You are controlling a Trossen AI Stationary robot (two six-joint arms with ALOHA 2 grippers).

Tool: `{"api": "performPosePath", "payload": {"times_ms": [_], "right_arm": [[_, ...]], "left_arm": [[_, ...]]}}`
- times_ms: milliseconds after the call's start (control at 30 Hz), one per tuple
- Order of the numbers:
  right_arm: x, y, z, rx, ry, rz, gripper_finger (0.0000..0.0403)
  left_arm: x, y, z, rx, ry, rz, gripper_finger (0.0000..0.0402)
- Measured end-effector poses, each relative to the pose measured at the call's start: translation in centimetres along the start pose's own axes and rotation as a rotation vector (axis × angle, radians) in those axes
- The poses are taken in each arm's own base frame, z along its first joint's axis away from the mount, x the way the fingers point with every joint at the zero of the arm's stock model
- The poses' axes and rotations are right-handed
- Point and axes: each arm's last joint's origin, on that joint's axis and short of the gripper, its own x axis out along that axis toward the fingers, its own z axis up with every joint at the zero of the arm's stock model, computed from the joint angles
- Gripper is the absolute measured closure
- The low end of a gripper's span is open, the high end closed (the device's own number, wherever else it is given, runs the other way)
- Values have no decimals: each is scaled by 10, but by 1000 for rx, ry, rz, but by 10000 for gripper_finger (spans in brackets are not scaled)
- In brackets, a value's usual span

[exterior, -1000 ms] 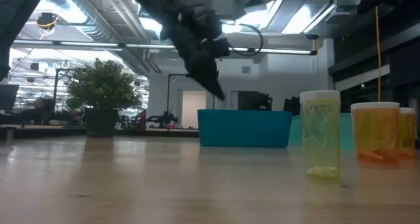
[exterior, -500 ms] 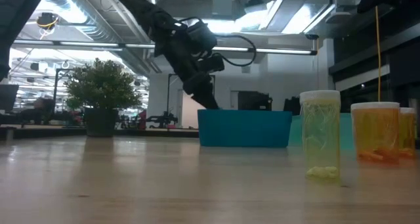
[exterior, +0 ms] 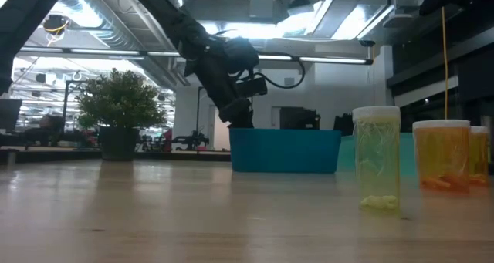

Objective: Pick and place medicine bottles into bin by pill shape (circle, oval)
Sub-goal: Put the small blue pill bottle into the blue bin, then put the small yellow pill bottle into the blue bin

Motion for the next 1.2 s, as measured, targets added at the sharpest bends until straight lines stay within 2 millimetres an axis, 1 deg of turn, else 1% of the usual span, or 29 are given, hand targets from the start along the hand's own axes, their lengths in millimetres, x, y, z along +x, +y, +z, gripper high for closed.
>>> {"api": "performPosePath", "payload": {"times_ms": [133, 300, 500, 600, 733, 833, 900, 1000, 1100, 1200], "right_arm": [[0, 0, 0, 0, 0, 0, 360], [0, 0, 0, 0, 0, 0, 360], [0, 0, 0, 0, 2, 3, 360], [0, 0, 0, 0, 3, 3, 360], [0, 0, 0, 0, 3, 3, 360], [0, 0, 0, -1, 4, 4, 360], [0, 0, 0, -1, 4, 4, 360], [0, 0, 0, 0, 4, 4, 360], [0, 0, 0, -1, 4, 4, 360], [0, 0, 0, 0, 4, 4, 360]], "left_arm": [[0, 0, 0, 0, 0, 2, 294], [-1, 1, 3, 1, -8, 5, 271], [-12, 1, 30, 21, -57, 10, 249], [-19, -1, 41, 28, -43, 3, 247], [-26, -2, 49, 33, -3, 24, 246], [-34, -6, 61, 11, -1, 15, 246], [-41, -15, 70, -10, 16, -7, 246], [-53, -38, 83, 3, 61, -55, 248], [-60, -70, 90, 34, 113, -111, 249], [-59, -108, 90, 76, 134, -166, 249]]}}
